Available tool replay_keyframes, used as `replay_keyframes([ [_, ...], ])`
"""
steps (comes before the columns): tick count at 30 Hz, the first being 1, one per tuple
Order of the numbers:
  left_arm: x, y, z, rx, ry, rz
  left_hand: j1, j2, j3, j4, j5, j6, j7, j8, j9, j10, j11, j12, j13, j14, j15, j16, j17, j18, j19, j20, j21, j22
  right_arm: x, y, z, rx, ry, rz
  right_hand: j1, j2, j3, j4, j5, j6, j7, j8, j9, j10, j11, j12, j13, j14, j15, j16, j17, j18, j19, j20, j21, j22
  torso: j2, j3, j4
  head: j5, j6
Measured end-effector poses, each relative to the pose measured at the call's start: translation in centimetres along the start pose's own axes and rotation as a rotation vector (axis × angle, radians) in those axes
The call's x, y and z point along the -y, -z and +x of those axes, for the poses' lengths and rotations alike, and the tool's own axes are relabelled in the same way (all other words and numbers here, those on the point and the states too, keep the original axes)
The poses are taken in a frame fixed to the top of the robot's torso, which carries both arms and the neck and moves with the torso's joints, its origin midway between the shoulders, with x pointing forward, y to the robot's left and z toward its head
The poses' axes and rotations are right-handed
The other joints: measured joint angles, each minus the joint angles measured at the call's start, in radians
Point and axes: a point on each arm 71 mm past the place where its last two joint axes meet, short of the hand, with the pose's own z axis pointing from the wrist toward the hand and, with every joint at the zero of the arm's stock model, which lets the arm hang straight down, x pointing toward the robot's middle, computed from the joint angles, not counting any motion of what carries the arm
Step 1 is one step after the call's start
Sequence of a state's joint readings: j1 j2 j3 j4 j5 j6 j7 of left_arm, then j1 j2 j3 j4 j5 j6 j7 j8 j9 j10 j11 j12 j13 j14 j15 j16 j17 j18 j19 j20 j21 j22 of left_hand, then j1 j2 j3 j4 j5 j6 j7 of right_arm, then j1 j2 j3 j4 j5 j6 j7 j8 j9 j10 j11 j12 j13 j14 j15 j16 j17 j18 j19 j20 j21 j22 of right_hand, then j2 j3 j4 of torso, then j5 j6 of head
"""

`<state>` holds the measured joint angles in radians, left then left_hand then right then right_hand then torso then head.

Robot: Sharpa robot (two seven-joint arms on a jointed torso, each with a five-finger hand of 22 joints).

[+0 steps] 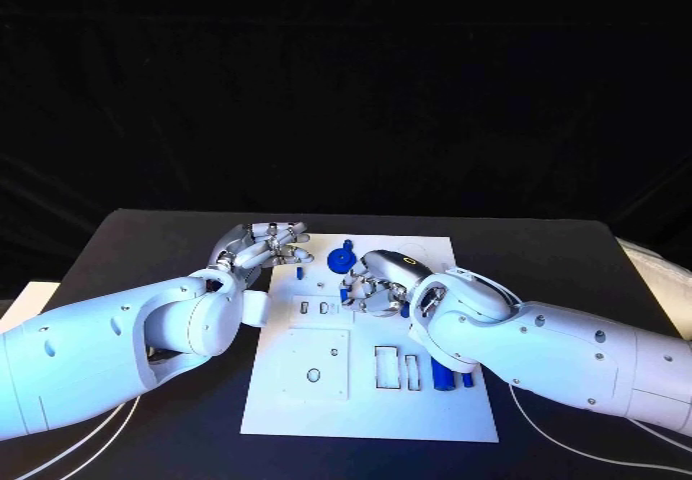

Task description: Assemble the parts on the task board

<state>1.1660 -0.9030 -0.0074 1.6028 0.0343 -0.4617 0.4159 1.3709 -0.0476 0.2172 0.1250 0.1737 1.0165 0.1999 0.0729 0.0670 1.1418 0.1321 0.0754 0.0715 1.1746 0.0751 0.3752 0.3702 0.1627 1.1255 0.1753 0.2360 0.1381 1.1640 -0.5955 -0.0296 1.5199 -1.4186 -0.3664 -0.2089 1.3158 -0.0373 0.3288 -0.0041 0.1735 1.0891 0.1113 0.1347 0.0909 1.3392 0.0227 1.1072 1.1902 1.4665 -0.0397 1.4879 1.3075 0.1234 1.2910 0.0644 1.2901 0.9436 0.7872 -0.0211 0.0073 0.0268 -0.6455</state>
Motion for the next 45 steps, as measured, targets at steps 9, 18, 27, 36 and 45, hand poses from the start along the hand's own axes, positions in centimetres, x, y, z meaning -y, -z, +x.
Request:
replay_keyframes([
  [9, 0.0, 0.0, 0.2, -0.003, 0.002, 0.0, 0.0, 0.0, 0.0, 0.0, 0.0, 0.0, 0.0, 0.0, 0.0, 0.0, 0.0, 0.0, 0.0, 0.0, 0.0, 0.0, 0.0, 0.0, 0.0, 0.0, 0.0, 0.0, -0.7, -0.6, 1.3, -0.024, 0.031, -0.01, 0.0, 0.0, 0.0, 0.0, -0.002, 0.0, 0.0, -0.002, 0.0, 0.0, 0.0, 0.0, -0.002, 0.0, 0.0, 0.0, 0.0, 0.0, 0.0, 0.0, -0.004, -0.002, 0.0, 0.0006, -0.0001, 0.003, -0.008],
  [18, 0.0, 0.0, 0.3, -0.007, 0.004, -0.001, 0.0, 0.0, 0.0, 0.0, 0.0, 0.0, 0.0, 0.0, 0.0, 0.0, 0.0, 0.0, 0.0, 0.0, 0.0, 0.0, 0.0, 0.0, 0.0, 0.0, 0.0, -0.001, -1.2, -0.9, 1.7, -0.034, 0.053, -0.021, -0.005, -0.005, 0.0, 0.0, -0.002, 0.001, 0.0, -0.005, 0.007, 0.0, 0.0, 0.0, -0.002, 0.0, 0.0, 0.0, 0.0, 0.0, 0.0, 0.0, -0.004, -0.004, 0.0, 0.0012, -0.0006, 0.005, -0.01],
  [27, 0.0, 0.0, 0.4, -0.01, 0.006, -0.003, 0.0, 0.0, 0.0, 0.0, 0.0, 0.0, 0.0, 0.0, 0.0, 0.0, 0.0, 0.0, 0.0, 0.0, 0.0, 0.0, 0.0, 0.0, 0.0, 0.0, 0.0, -0.001, -1.3, -1.0, 1.7, -0.043, 0.072, -0.028, -0.013, -0.002, 0.0, 0.0, -0.004, 0.002, -0.001, -0.007, 0.005, 0.0, 0.0, -0.006, -0.005, 0.0, 0.0, -0.002, 0.0, 0.0, 0.0, 0.0, -0.006, -0.008, 0.0, 0.0012, -0.0009, 0.007, -0.013],
  [36, 0.0, 0.0, 0.4, -0.011, 0.006, -0.003, 0.0, 0.0, 0.0, 0.0, 0.0, 0.0, 0.0, 0.0, 0.0, 0.0, 0.0, 0.0, 0.0, 0.0, 0.0, 0.0, 0.0, 0.0, 0.0, 0.0, 0.0, -0.001, -1.4, -1.0, 1.7, -0.05, 0.088, -0.031, -0.024, -0.013, 0.0, 0.0, -0.004, 0.003, -0.001, -0.004, 0.003, -0.007, 0.003, -0.017, -0.011, 0.0, 0.0, -0.006, 0.0, 0.0, -0.004, -0.004, -0.01, -0.015, 0.0, 0.0013, -0.0011, 0.007, -0.014],
  [45, 0.0, 0.0, 0.4, -0.012, 0.007, -0.004, 0.0, 0.0, 0.0, 0.0, 0.0, 0.0, 0.0, 0.0, 0.0, 0.0, 0.0, 0.0, -0.001, 0.0, 0.0, -0.007, 0.0, 0.0, -0.004, 0.004, 0.0, -0.001, -1.3, -1.0, 1.9, -0.059, 0.103, -0.024, -0.064, -0.023, -0.006, 0.006, 0.005, -0.025, 0.013, -0.025, -0.002, -0.022, 0.011, -0.031, -0.021, 0.0, 0.0, -0.006, 0.001, 0.0, -0.004, -0.004, -0.017, -0.023, 0.0, 0.0018, -0.0011, 0.005, -0.015],
])
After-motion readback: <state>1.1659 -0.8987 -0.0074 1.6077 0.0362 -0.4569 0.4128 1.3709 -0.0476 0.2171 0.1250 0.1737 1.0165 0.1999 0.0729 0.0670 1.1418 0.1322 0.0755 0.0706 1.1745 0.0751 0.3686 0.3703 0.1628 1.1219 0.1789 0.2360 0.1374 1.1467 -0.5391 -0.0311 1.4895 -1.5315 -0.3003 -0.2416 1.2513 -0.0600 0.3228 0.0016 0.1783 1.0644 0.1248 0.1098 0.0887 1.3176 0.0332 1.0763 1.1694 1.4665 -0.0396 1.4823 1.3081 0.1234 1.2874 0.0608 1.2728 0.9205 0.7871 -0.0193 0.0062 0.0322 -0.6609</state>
